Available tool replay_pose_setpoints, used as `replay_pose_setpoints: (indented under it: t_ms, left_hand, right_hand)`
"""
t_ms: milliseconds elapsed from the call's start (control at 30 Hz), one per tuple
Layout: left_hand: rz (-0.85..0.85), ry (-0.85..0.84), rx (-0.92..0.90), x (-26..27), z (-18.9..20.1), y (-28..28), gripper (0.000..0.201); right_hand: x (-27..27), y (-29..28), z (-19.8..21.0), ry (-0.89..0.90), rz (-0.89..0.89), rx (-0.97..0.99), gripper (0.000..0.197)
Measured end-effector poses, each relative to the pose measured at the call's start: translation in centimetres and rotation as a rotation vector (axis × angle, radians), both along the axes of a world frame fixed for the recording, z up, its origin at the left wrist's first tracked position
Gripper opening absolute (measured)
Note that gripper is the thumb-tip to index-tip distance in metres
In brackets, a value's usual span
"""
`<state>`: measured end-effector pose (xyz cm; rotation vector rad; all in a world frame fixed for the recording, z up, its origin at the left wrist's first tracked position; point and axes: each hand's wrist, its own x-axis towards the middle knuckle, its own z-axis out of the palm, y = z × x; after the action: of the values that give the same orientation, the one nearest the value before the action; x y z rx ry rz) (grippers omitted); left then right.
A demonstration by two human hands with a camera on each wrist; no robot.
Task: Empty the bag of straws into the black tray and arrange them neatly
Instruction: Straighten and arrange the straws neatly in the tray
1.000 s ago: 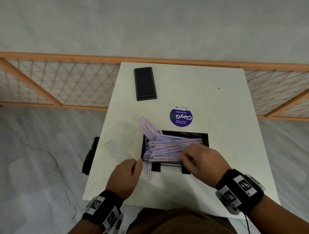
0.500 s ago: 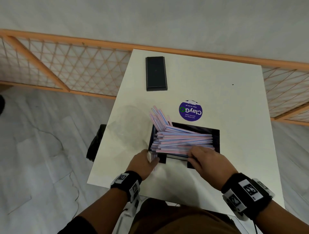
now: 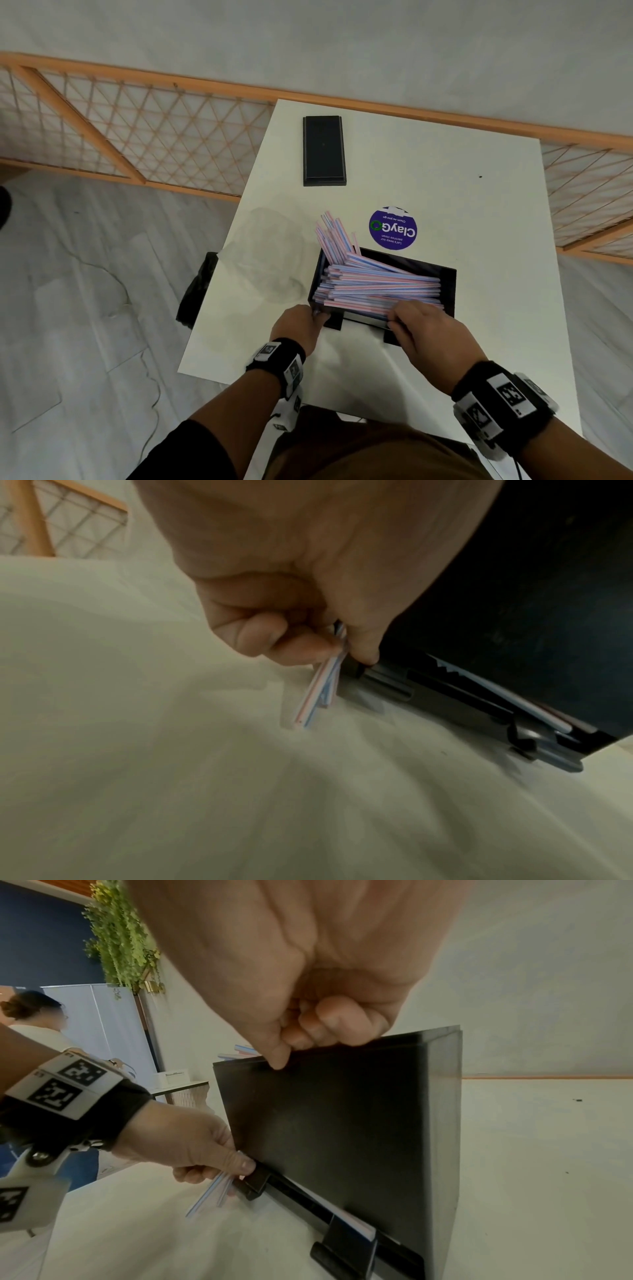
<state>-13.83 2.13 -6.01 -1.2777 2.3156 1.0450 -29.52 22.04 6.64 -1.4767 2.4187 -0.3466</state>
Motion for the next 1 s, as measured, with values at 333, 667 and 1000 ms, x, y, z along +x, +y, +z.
replay_pose_setpoints:
  t_ms: [333, 667, 1000]
  left_hand:
    - [-0.023, 0.114, 0.198, 2.1, -0.1, -0.2, 0.046]
    - [-0.223, -0.079, 0.132, 6.2, -0.5, 1.6, 0.045]
    - [-0.378, -0.209, 0.150, 11.9, 3.4, 2.2, 0.036]
  right_hand:
    - [0.5, 0.1, -0.1, 0.002, -0.036, -0.003, 0.013]
    - [1.0, 0.2, -0.3, 0.059, -0.049, -0.021, 0.010]
    - [0.8, -0.2, -0.3, 0.036, -0.050, 0.033, 0.012]
